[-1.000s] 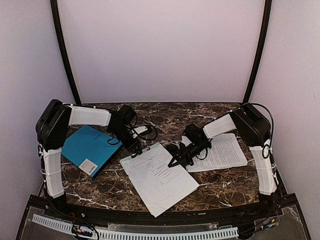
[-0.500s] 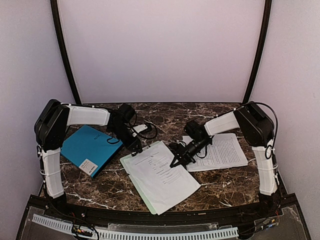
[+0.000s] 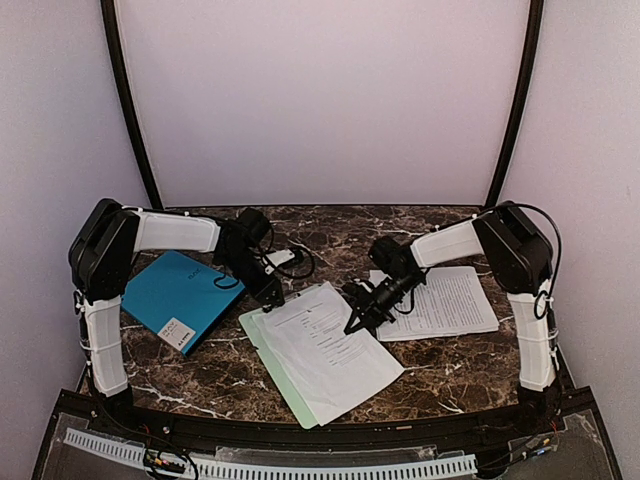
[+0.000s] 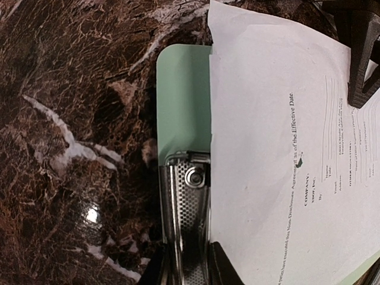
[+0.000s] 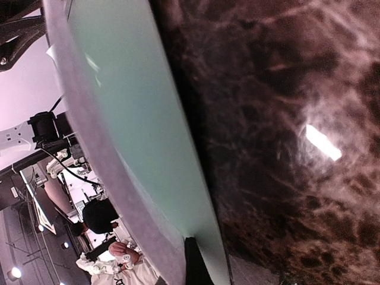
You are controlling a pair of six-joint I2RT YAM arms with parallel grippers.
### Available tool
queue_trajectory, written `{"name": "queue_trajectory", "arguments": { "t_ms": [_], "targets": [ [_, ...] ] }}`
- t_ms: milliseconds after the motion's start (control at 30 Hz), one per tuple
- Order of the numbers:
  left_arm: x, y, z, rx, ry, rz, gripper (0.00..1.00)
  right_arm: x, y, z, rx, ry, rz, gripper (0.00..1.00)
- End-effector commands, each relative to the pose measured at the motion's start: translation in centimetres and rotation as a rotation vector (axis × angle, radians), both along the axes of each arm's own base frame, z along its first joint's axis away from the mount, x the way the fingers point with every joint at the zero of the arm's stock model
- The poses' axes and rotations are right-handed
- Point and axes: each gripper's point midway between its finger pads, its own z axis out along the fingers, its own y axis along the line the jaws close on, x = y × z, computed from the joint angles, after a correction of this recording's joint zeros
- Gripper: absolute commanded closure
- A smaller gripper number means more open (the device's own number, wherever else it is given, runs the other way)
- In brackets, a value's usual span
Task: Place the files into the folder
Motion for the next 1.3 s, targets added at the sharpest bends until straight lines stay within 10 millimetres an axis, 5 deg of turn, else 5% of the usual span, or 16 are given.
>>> {"name": "queue_trajectory", "arguments": {
  "t_ms": [0,367,733,1067,1267],
  "targets": [
    [-0.3,-0.3,1.8,-0.022,-0.029,-0.003,0.99,-0.2,-0.5,-1.3,-0.112,-0.026,0.003,1.0],
    [0.0,-0.5,1.6,0.012,-0.071,0.007,0.99,-1.6,0.8,-0.2,-0.116,-0.004,0.063,1.0],
    [-0.2,-0.5,1.6,0.023,-0.103,0.002,0.97,-2.8,0.0,-0.5,-0.143,0.023,0.068,1.0],
    [0.4,-0.6,3.7,-0.004,-0.183,-0.02,0.56,-3.5,-0.2,0.7,-0.117,0.047,0.073,1.0],
    [-0.7,-0.8,3.1,-0.01,-0.145,-0.085,0.46,-3.5,-0.4,1.5,-0.125,0.028,0.08,1.0]
  ]
}}
